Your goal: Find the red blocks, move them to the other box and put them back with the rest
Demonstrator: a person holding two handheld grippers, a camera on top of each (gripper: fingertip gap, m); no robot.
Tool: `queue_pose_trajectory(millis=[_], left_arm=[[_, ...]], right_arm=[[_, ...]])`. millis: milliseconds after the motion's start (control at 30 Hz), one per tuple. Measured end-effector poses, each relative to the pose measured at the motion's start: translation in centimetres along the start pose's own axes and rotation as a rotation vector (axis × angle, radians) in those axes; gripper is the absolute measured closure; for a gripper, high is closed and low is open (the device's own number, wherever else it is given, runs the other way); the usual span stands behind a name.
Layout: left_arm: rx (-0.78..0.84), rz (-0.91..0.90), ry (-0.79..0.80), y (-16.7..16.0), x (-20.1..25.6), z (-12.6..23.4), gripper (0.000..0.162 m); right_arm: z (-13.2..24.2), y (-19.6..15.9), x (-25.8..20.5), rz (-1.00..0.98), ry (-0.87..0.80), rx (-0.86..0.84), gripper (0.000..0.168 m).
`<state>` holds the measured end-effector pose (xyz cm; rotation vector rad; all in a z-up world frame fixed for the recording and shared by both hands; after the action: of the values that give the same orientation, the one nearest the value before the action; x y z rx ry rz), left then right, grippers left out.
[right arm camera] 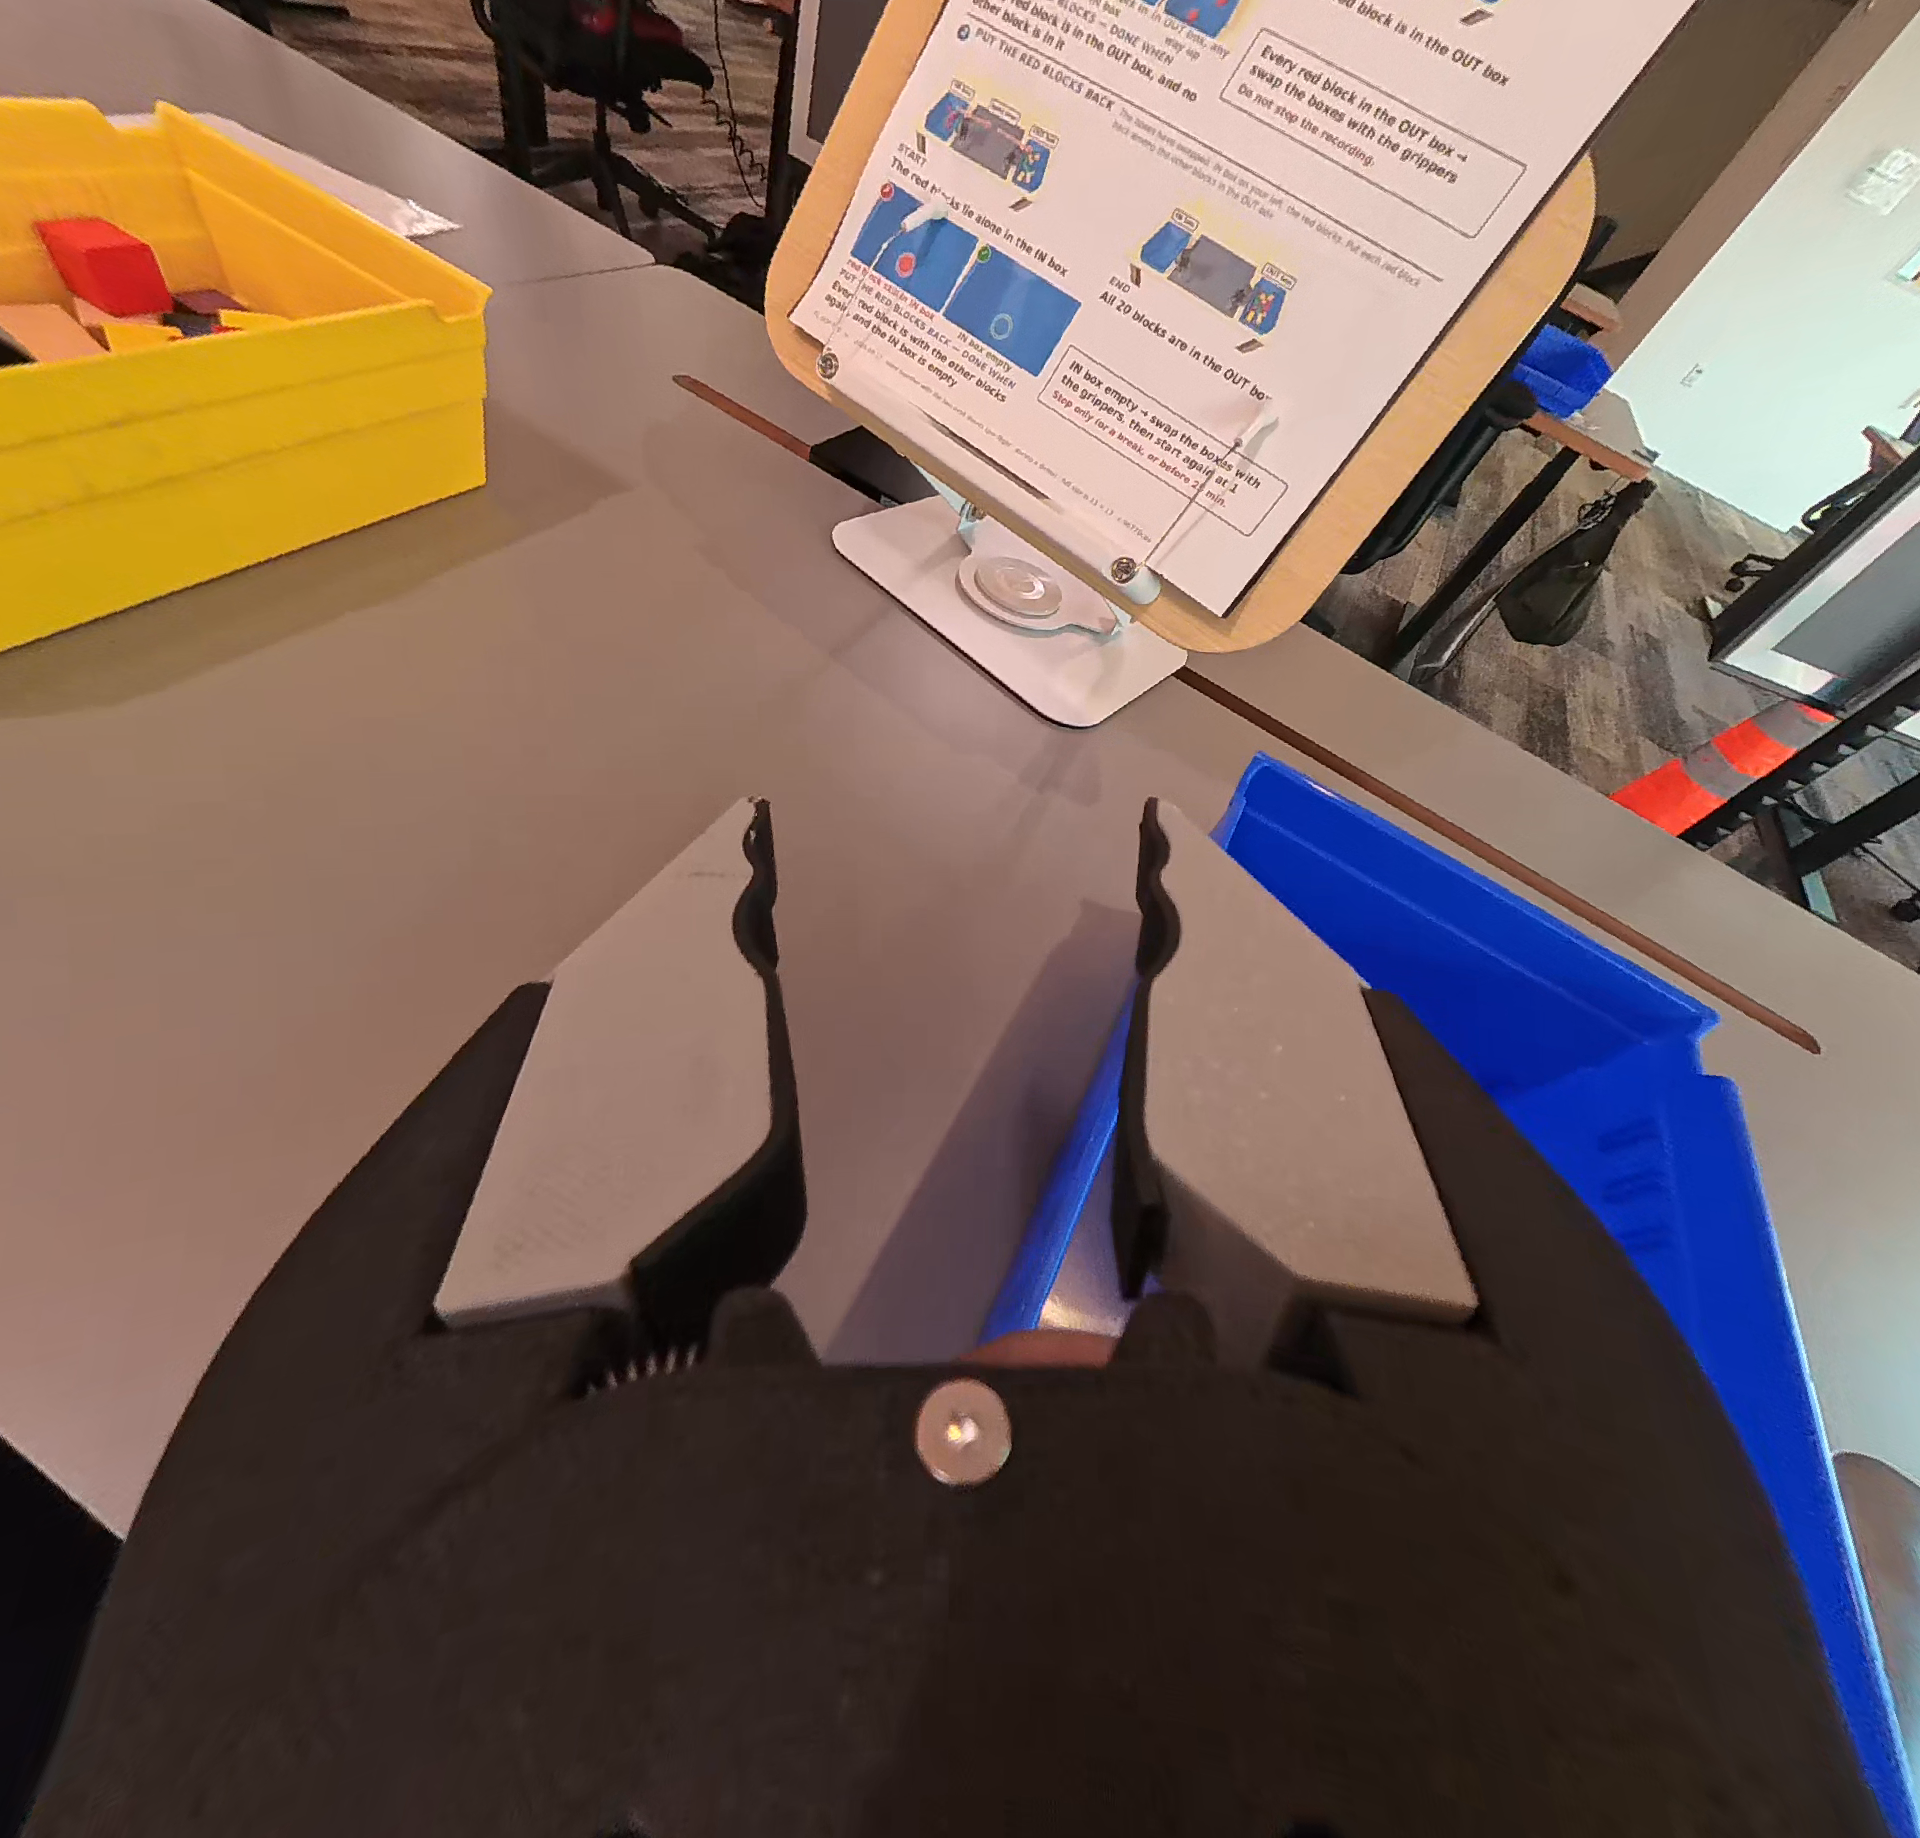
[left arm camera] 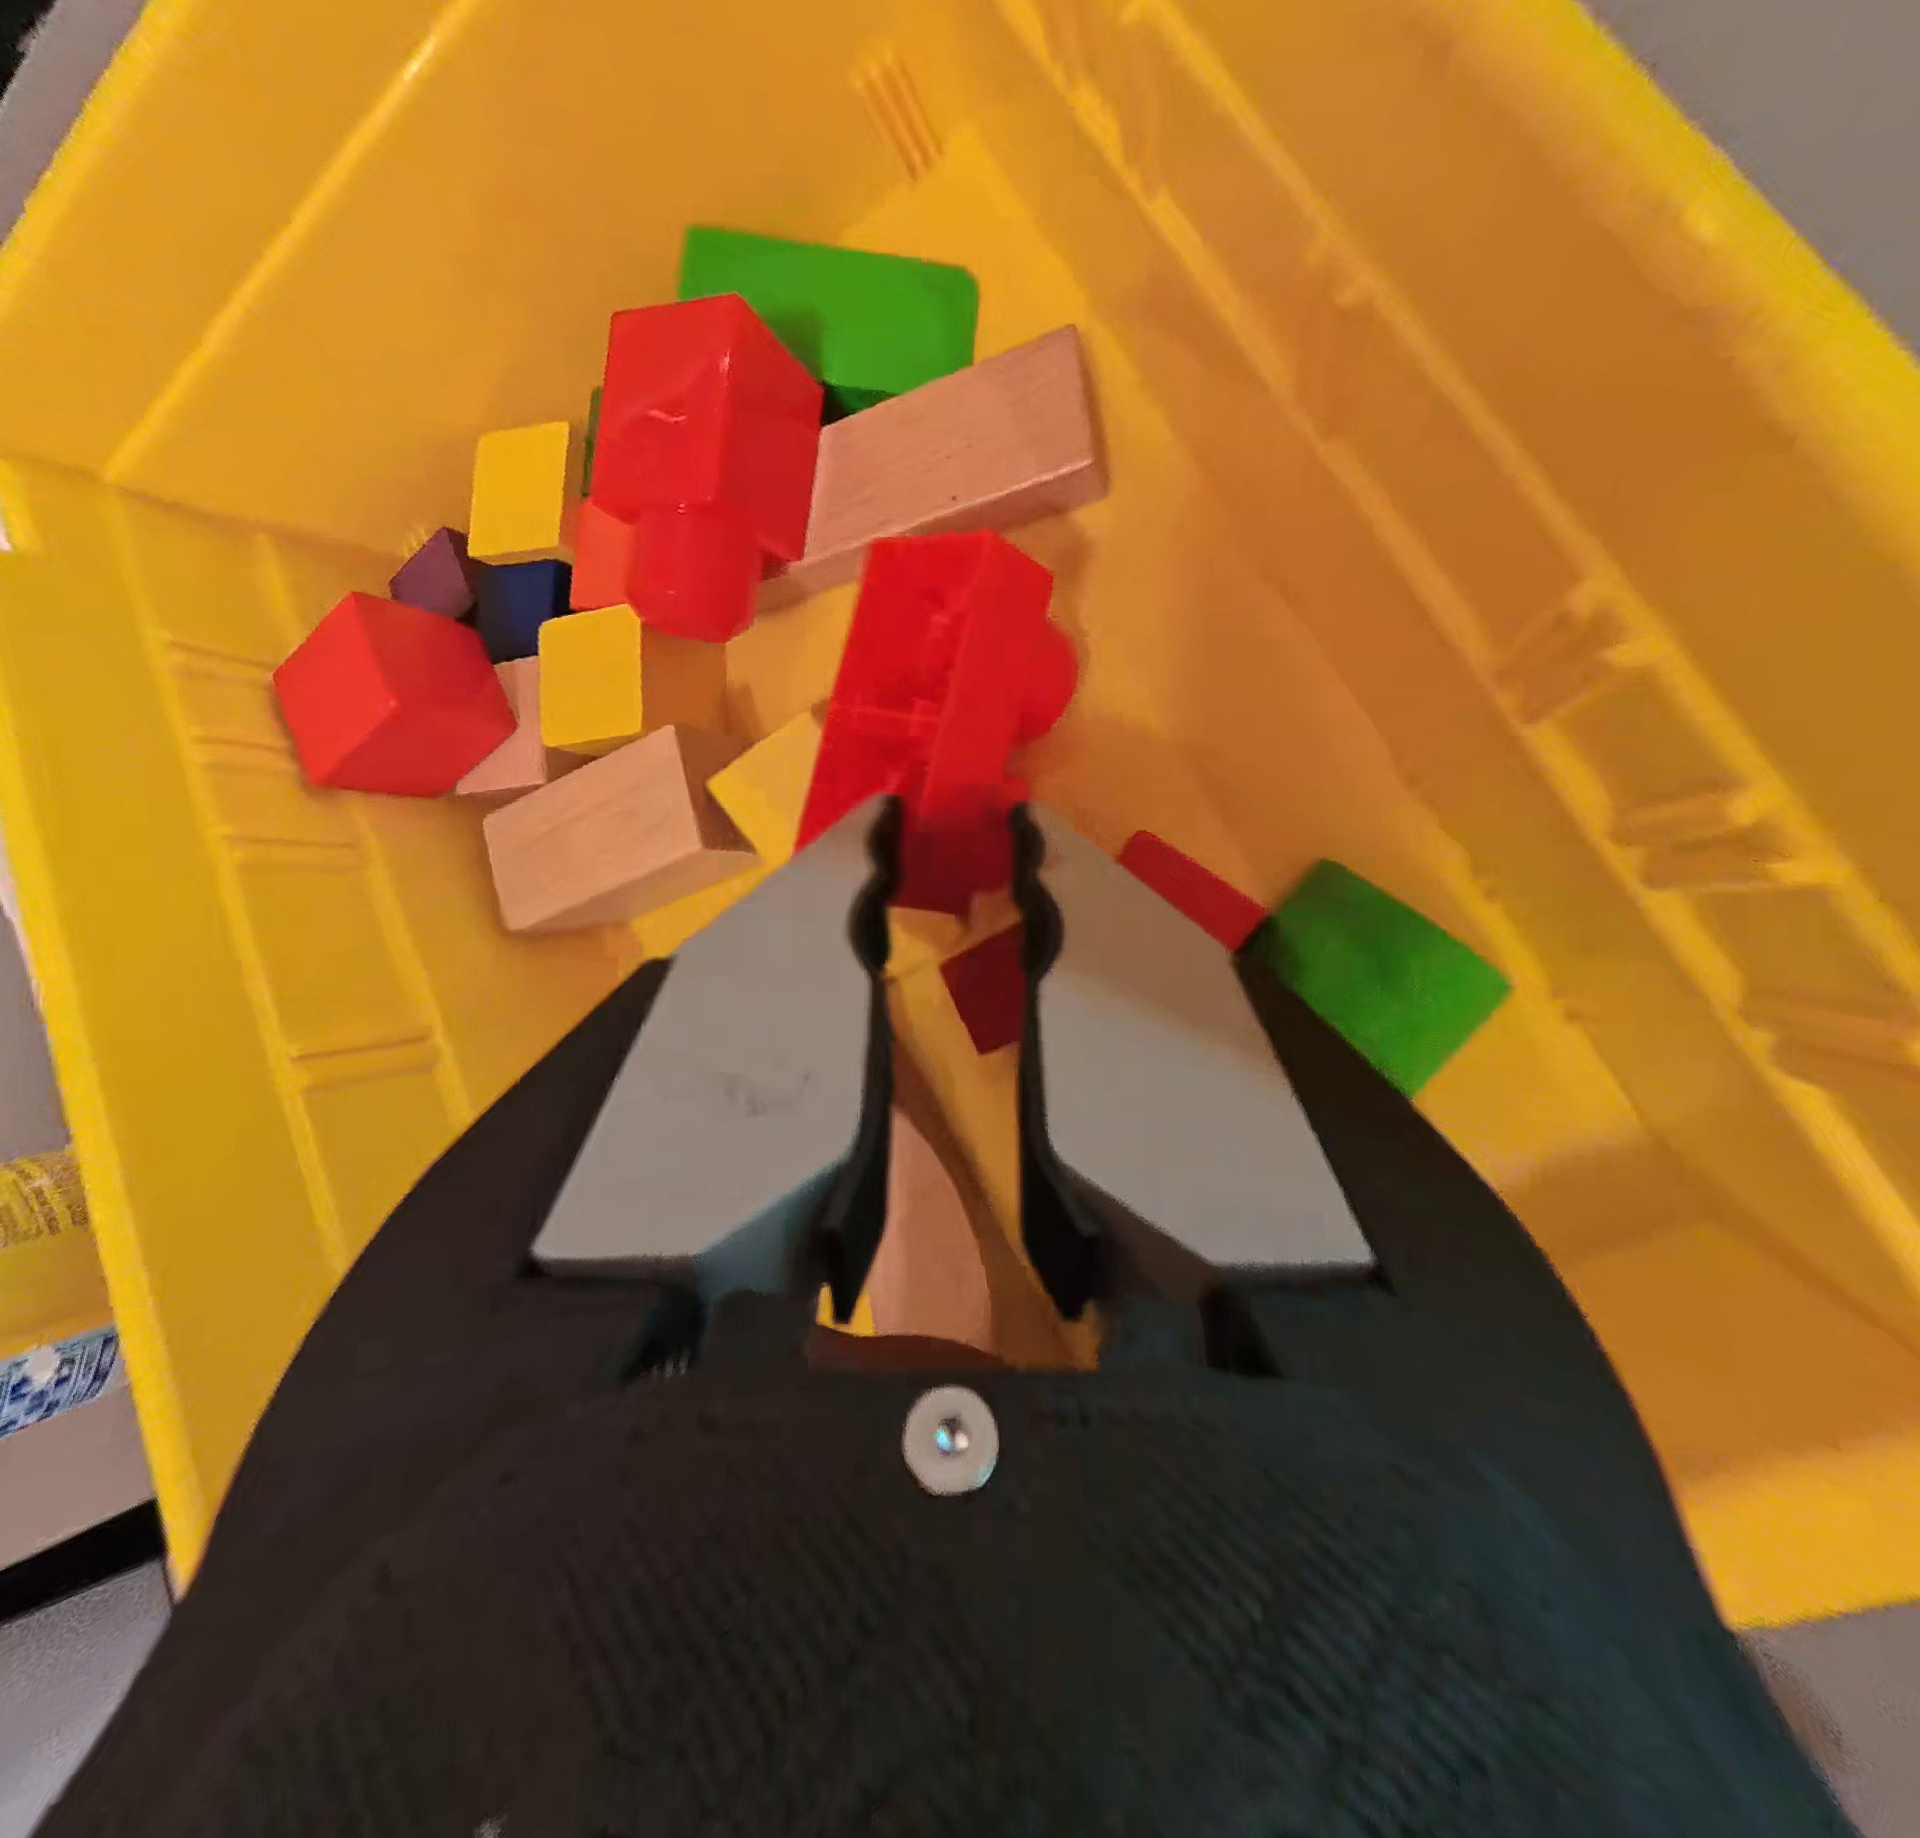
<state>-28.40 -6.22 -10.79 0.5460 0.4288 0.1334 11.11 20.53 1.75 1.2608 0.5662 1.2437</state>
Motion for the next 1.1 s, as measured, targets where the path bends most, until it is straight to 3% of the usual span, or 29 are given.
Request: queue_pose_trajectory(millis=[67, 233, 333, 400, 533, 700, 767, 833, 900, 933, 1100], left_arm=[[0.005, -0.035, -0.001, 0.0, 0.4, 0.1, 0.161], [0.180, -0.010, 0.139, 1.2, -0.7, 2.2, 0.162], [0.492, -0.145, 0.385, 3.5, -0.9, 7.5, 0.162], [0.702, -0.201, 0.415, 5.0, 1.1, 11.4, 0.161], [1.110, -0.353, 0.074, 8.0, 10.7, 16.8, 0.162], [1.327, -0.501, -0.203, 9.0, 21.0, 19.3, 0.162], [1.336, -0.537, -0.349, 8.6, 23.4, 19.5, 0.162], [1.361, -0.532, -0.378, 8.5, 24.6, 19.3, 0.162], [1.342, -0.540, -0.392, 8.5, 25.1, 18.9, 0.162], [1.356, -0.520, -0.400, 8.5, 25.0, 18.8, 0.162], [1.315, -0.435, -0.469, 8.9, 24.7, 17.9, 0.162]], right_arm=[[0.1, 0.0, 0.0, 0.000, 0.000, 0.000, 0.101], [0.3, 0.0, -0.1, 0.014, 0.005, -0.002, 0.101], [0.2, 0.0, -0.4, -0.006, 0.055, 0.006, 0.103], [0.0, -0.1, -0.8, -0.056, 0.149, 0.017, 0.103], [0.0, 0.5, -3.4, -0.134, 0.457, 0.078, 0.100], [1.7, 2.0, -7.7, -0.165, 0.804, 0.189, 0.095], [2.2, 2.3, -9.0, -0.171, 0.893, 0.215, 0.093], [2.5, 2.4, -10.0, -0.184, 0.969, 0.218, 0.093], [2.5, 2.1, -10.9, -0.178, 1.046, 0.184, 0.109], [2.4, 2.0, -11.1, -0.188, 1.066, 0.180, 0.116], [1.5, 1.7, -10.8, -0.249, 1.067, 0.137, 0.118]])
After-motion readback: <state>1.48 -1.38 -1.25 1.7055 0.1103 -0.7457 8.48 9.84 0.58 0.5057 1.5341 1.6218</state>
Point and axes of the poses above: each gripper's, where its closed fingertips meet, z back along the fingers, y out of its top, x = y × z across the jaws, the point moved 8 cm from there along z, back along the fingers, and after that the axes turned 1 degree about -y, right-handed, at the moved point
